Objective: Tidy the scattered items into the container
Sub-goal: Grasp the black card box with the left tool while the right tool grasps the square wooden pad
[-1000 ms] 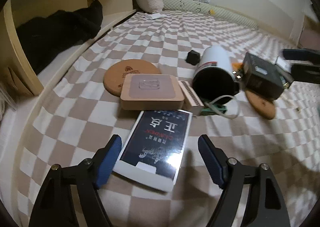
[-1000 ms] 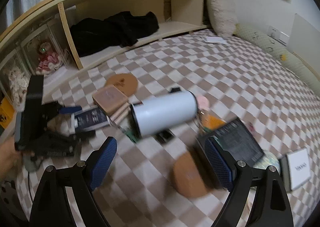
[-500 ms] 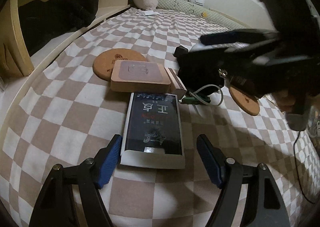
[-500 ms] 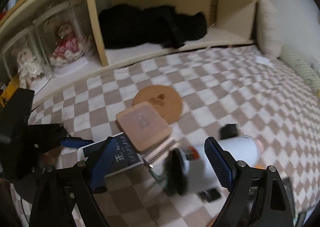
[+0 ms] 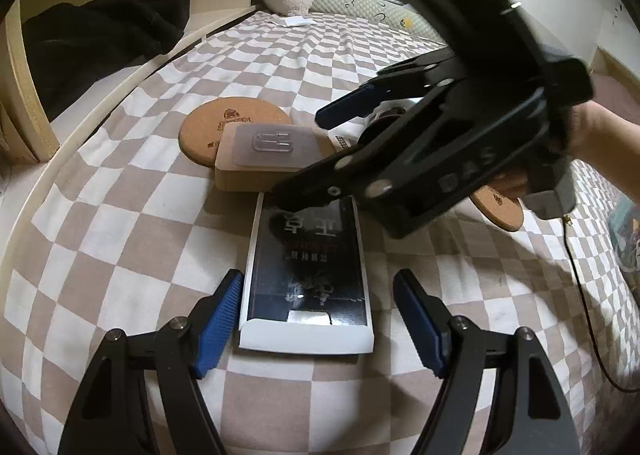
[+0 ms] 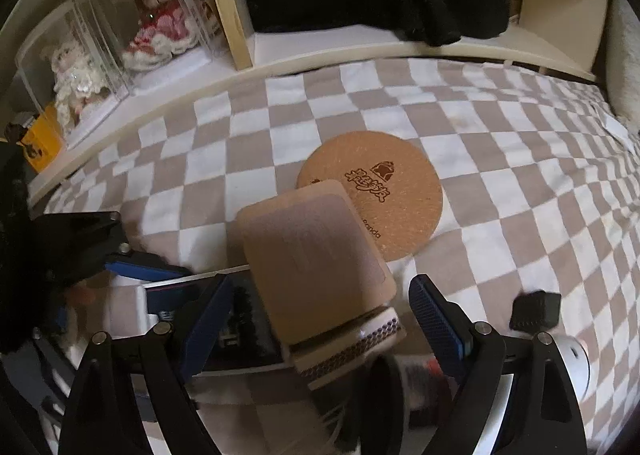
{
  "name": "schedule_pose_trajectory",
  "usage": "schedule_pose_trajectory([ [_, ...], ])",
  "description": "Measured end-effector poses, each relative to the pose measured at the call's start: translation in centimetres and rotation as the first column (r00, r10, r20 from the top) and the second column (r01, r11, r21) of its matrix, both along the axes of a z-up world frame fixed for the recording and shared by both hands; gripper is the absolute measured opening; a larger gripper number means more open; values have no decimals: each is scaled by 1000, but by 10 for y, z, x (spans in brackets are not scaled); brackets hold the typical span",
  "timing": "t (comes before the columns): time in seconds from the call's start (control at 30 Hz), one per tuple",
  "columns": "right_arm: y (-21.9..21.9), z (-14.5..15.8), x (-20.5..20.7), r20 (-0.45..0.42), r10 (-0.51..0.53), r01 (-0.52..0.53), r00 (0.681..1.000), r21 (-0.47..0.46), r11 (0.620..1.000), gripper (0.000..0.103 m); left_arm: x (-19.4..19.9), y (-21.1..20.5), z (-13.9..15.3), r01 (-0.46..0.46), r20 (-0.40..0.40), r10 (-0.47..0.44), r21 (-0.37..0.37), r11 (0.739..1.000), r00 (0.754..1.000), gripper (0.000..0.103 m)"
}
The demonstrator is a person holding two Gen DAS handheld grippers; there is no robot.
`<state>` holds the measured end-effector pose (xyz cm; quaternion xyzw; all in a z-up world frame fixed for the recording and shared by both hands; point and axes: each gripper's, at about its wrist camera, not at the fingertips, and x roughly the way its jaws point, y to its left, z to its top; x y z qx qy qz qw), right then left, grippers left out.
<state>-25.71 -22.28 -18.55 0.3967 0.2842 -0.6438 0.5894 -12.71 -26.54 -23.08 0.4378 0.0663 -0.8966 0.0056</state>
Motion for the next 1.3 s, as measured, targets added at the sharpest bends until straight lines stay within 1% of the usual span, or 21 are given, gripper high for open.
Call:
schedule_pose_trajectory([
  [0.13,-2,1,-3,-3,4,-4,1000,-19,1000,89,-1,1,-1,1,0,-1,-1,1000,1000,76],
  [0.23,-3,3,0,-23,25,-26,999,-20,999,89,-4,2,-2,6,6,-6,-6,1000,1000,79],
  [0.3,-5,3,-2,-21,26,-26,999,-6,1000,89,-6,4,-3,9,10,-9,-13,1000,1000,80],
  [0.43,-6,3,-6,16,33,-34,999,27,999,89,-9,7,-4,12,17,-12,-39,999,1000,80],
  [0.47,-5,3,-6,27,41,-41,999,29,999,87,-10,7,-5,13,19,-12,-45,999,1000,80],
  [0.5,-4,3,-6,37,47,-48,998,30,998,82,-10,7,-5,12,17,-12,-47,999,1000,80],
  [0.53,-2,5,-5,42,49,-50,998,26,998,80,-11,7,-6,12,16,-11,-49,999,1000,80],
  [0.57,0,6,-4,46,52,-53,998,24,998,75,-11,7,-6,11,15,-11,-50,999,1000,80],
  [0.6,2,8,-3,42,56,-56,998,22,998,72,-11,7,-6,5,16,-4,-58,998,1000,79],
  [0.67,5,10,1,24,63,-64,998,21,998,71,-11,6,-6,-9,18,10,-72,997,1000,67],
  [0.73,8,13,5,10,72,-73,997,25,997,69,-10,2,-5,-26,15,27,-70,997,1000,61],
  [0.8,11,15,7,10,83,-84,996,32,996,68,-8,0,-4,-27,14,28,-58,998,1000,60],
  [0.9,15,18,10,3,102,-102,995,40,994,67,-6,5,-4,-20,21,23,-98,995,1000,60],
  [0.97,17,20,11,-3,113,-113,994,41,993,67,-3,6,-3,-18,28,21,-107,994,999,59],
  [1.03,17,22,12,-12,122,-121,992,41,992,67,3,3,-1,-16,37,20,-99,995,999,59],
  [1.2,7,24,24,4,140,-141,990,42,989,67,26,-7,2,-19,47,22,-68,997,999,59],
  [1.3,3,24,30,3,119,-119,993,43,992,67,37,-11,2,-26,44,28,-53,998,999,59],
])
